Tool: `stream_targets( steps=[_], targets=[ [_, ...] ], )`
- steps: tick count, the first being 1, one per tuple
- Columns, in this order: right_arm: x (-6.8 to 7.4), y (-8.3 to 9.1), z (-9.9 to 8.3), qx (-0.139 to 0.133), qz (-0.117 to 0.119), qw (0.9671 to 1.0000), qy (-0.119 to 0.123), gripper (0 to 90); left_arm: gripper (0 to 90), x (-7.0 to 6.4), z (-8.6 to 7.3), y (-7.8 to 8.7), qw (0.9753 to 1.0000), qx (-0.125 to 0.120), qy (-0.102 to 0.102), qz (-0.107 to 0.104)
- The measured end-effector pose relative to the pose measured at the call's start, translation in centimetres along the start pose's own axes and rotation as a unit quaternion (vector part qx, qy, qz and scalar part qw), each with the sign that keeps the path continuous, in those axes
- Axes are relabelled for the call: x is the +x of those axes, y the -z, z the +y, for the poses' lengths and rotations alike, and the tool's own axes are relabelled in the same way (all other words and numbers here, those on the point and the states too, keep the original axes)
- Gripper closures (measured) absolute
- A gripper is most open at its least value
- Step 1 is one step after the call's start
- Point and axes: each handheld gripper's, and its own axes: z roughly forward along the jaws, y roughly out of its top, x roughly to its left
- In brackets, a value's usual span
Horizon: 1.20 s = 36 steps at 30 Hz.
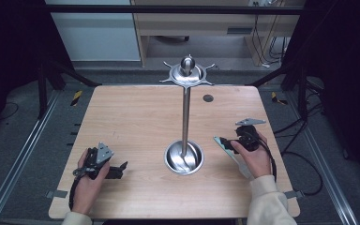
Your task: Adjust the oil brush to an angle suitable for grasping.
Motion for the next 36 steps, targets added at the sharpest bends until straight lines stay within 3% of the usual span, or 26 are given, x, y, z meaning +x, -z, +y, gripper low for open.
stream_targets(
  steps=[7, 12, 15, 19, 20, 21, 27, 36],
  targets=[
    [1.4, -1.1, 0.3, 0.016, -0.012, 0.9990, 0.039, 30.2, 2.8, 0.0, 0.0, 0.0, 1.0000, -0.001, 0.001, 0.000],
    [2.7, -1.7, 0.2, 0.030, -0.002, 0.9961, 0.082, 50.5, 2.8, 0.0, 0.0, 0.0, 1.0000, -0.001, 0.001, 0.000],
    [3.0, -1.9, 0.1, 0.034, 0.002, 0.9949, 0.095, 57.0, 2.8, 0.0, 0.0, 0.0, 1.0000, 0.000, 0.000, 0.000],
    [3.4, -2.5, -0.1, 0.050, 0.011, 0.9912, 0.122, 75.8, 2.8, 0.0, 0.0, 0.0, 1.0000, 0.000, 0.001, 0.001],
    [3.4, -2.5, -0.1, 0.050, 0.011, 0.9912, 0.122, 75.8, 2.8, 0.0, 0.0, 0.0, 1.0000, 0.000, 0.001, 0.001],
    [3.4, -2.8, -0.2, 0.062, 0.003, 0.9896, 0.129, 81.9, 2.8, 0.0, 0.0, 0.0, 1.0000, 0.000, 0.001, 0.001],
    [3.2, -3.5, -0.7, 0.090, -0.007, 0.9873, 0.131, 89.7, 2.8, 0.0, 0.0, 0.0, 1.0000, 0.001, -0.002, 0.000],
    [2.7, -4.2, -1.0, 0.111, -0.013, 0.9862, 0.122, 90.0, 2.8, 0.0, 0.0, 0.0, 1.0000, 0.002, -0.002, 0.000]
  ],
)
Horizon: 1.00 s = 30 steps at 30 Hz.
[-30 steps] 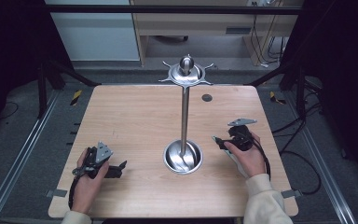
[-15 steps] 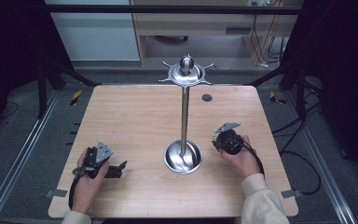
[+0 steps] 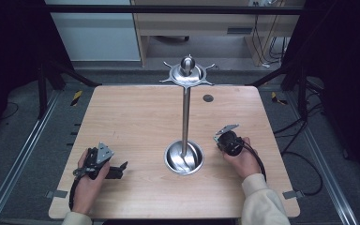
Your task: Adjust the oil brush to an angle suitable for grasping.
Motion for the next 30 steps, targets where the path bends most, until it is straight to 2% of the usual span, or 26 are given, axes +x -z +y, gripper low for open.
stream_targets(
  steps=[7, 10, 12, 16, 18, 20, 22, 23, 26, 27, 28, 30],
  targets=[
    [-0.2, -0.2, -0.1, 0.007, -0.002, 1.0000, -0.005, 90.0, 2.7, 0.0, 0.0, 0.0, 1.0000, 0.001, 0.000, 0.000],
    [-0.4, -0.2, -0.1, 0.013, -0.015, 0.9998, -0.009, 90.0, 2.7, 0.0, 0.0, 0.0, 1.0000, 0.000, 0.000, 0.000],
    [-0.5, -0.2, -0.1, 0.015, -0.019, 0.9996, -0.014, 90.0, 2.7, 0.0, 0.0, 0.0, 1.0000, 0.000, 0.000, 0.000],
    [-1.3, 0.0, -0.4, 0.017, -0.034, 0.9984, -0.042, 90.0, 2.7, -0.1, 0.0, 0.0, 1.0000, 0.001, 0.000, -0.002],
    [-1.4, 0.0, -0.5, 0.016, -0.033, 0.9983, -0.046, 90.0, 2.7, -0.1, 0.0, 0.0, 1.0000, 0.000, 0.000, -0.001],
    [-1.5, 0.2, -0.4, 0.020, -0.024, 0.9983, -0.050, 88.6, 2.7, -0.1, 0.0, 0.0, 1.0000, 0.001, -0.001, 0.000],
    [-1.6, 0.5, -0.4, 0.014, -0.017, 0.9983, -0.054, 87.7, 2.7, -0.1, 0.0, 0.0, 1.0000, 0.000, -0.001, 0.000],
    [-1.7, 1.3, -0.2, 0.007, -0.006, 0.9976, -0.069, 85.2, 2.7, 0.0, 0.0, 0.0, 1.0000, -0.001, 0.000, 0.001],
    [-1.9, 2.1, -0.2, 0.008, -0.008, 0.9970, -0.076, 82.5, 2.7, 0.0, 0.0, 0.0, 1.0000, 0.000, 0.000, 0.001],
    [-2.0, 2.5, -0.2, 0.011, -0.009, 0.9967, -0.081, 80.8, 2.7, 0.0, 0.0, 0.0, 1.0000, -0.001, 0.000, 0.001],
    [-2.3, 3.2, -0.5, 0.022, -0.007, 0.9954, -0.093, 74.9, 2.7, 0.0, 0.0, 0.0, 1.0000, -0.002, 0.002, 0.001],
    [-2.4, 3.4, -0.6, 0.033, -0.004, 0.9947, -0.097, 72.5, 2.7, 0.0, 0.0, 0.0, 1.0000, -0.002, 0.002, 0.000]
  ],
)
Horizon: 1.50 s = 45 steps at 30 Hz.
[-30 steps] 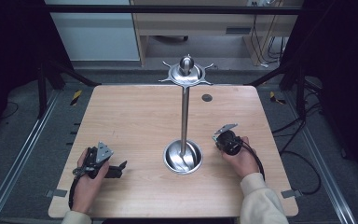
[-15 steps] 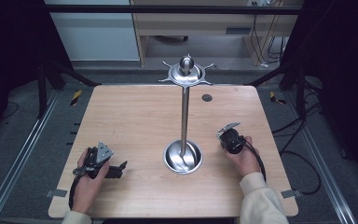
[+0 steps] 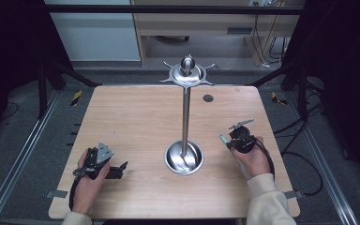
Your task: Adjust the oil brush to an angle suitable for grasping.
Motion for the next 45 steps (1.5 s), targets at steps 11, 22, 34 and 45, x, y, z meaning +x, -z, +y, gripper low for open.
stream_targets(
  steps=[11, 22, 34, 45],
  targets=[
    [-0.7, 0.1, -0.7, 0.060, 0.001, 0.9982, -0.007, 61.8, 2.7, 0.0, 0.0, 0.0, 1.0000, -0.003, 0.002, -0.001],
    [-0.5, -0.8, -0.7, 0.099, 0.007, 0.9950, -0.005, 70.8, 2.7, 0.0, 0.0, 0.0, 1.0000, -0.002, 0.002, -0.001],
    [-0.9, -1.3, -0.7, 0.130, 0.011, 0.9914, -0.002, 74.8, 2.7, 0.0, 0.0, 0.0, 1.0000, 0.001, 0.000, -0.002],
    [-1.0, -1.5, -0.6, 0.134, 0.010, 0.9909, -0.004, 79.9, 2.7, 0.0, 0.0, 0.0, 1.0000, 0.001, 0.000, -0.002]
  ],
)
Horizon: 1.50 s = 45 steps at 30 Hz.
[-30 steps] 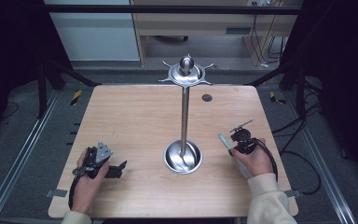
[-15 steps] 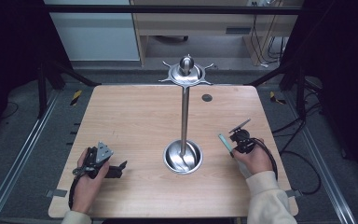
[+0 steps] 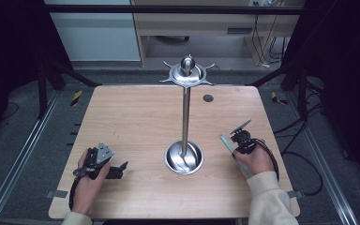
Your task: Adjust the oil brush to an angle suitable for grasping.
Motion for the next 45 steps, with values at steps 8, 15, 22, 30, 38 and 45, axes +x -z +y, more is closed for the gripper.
stream_targets(
  steps=[8, 15, 22, 30, 38, 45],
  targets=[
    [0.1, 0.0, 0.1, 0.001, 0.000, 0.9999, -0.016, 82.5, 2.7, 0.0, 0.0, 0.0, 1.0000, 0.000, 0.000, 0.001],
    [-0.3, 1.1, -0.1, -0.014, 0.005, 0.9995, -0.029, 82.6, 2.7, 0.0, 0.0, 0.0, 1.0000, -0.001, 0.001, 0.001],
    [-0.8, 4.4, -0.4, -0.081, 0.010, 0.9961, -0.034, 82.6, 2.7, 0.0, 0.0, 0.0, 1.0000, -0.003, 0.002, 0.002],
    [-1.4, 7.9, -0.9, -0.163, 0.026, 0.9856, -0.038, 82.6, 2.7, 0.1, 0.0, 0.0, 1.0000, -0.004, 0.003, 0.002],
    [-1.4, 11.6, -1.5, -0.248, 0.019, 0.9678, -0.038, 82.6, 2.7, 0.1, 0.0, 0.0, 1.0000, -0.004, 0.003, 0.002],
    [-0.9, 14.0, -1.9, -0.307, 0.026, 0.9508, -0.033, 82.6, 2.7, 0.1, 0.0, 0.1, 1.0000, -0.004, 0.002, 0.002]
  ],
)
